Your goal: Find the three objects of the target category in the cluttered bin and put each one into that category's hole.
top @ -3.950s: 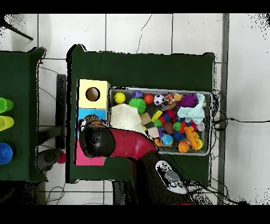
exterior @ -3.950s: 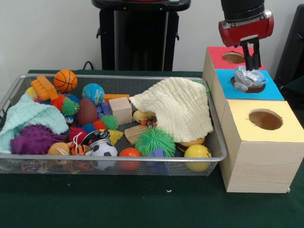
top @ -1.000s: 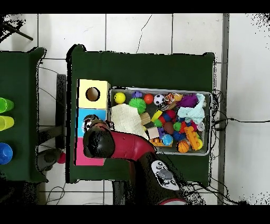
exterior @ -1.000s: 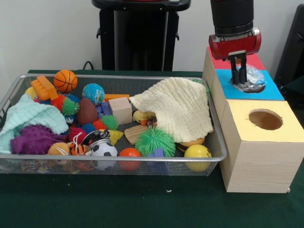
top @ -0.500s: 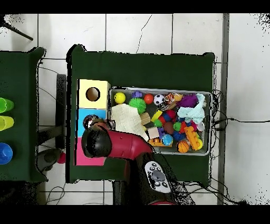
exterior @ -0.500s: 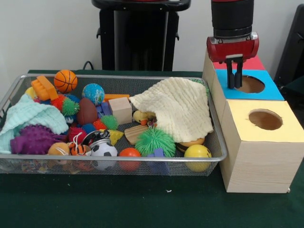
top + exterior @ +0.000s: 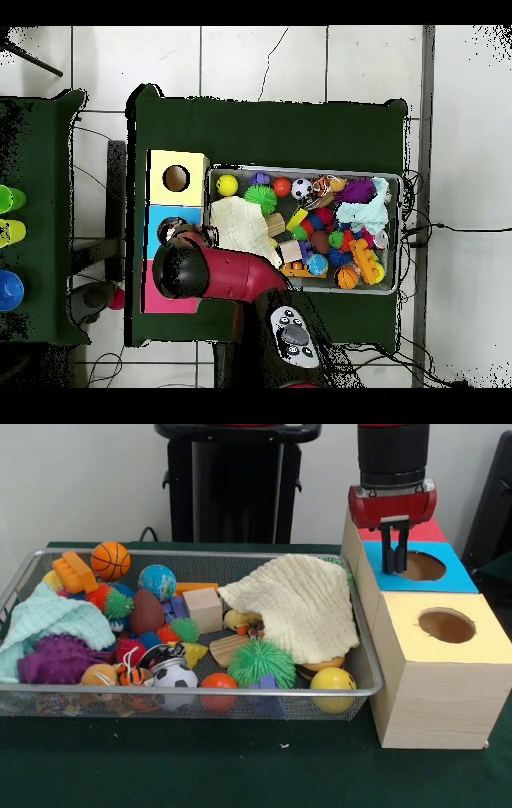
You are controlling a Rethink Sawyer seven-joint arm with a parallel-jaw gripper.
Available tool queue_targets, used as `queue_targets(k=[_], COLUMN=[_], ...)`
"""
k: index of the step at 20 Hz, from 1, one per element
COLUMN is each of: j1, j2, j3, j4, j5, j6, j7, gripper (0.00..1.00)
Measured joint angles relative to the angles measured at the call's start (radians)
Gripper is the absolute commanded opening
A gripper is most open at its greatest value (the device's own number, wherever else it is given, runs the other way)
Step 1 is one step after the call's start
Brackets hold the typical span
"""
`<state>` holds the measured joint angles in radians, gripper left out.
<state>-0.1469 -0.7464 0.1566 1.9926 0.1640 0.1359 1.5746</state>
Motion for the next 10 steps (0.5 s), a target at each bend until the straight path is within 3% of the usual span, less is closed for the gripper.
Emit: queue_targets(k=[10], j1=[-0.094], j2=[-0.037], j3=[0.001], j4=[-0.001], j5=[-0.008], j6=[0.076], j7=[0.000], gripper=[0.00])
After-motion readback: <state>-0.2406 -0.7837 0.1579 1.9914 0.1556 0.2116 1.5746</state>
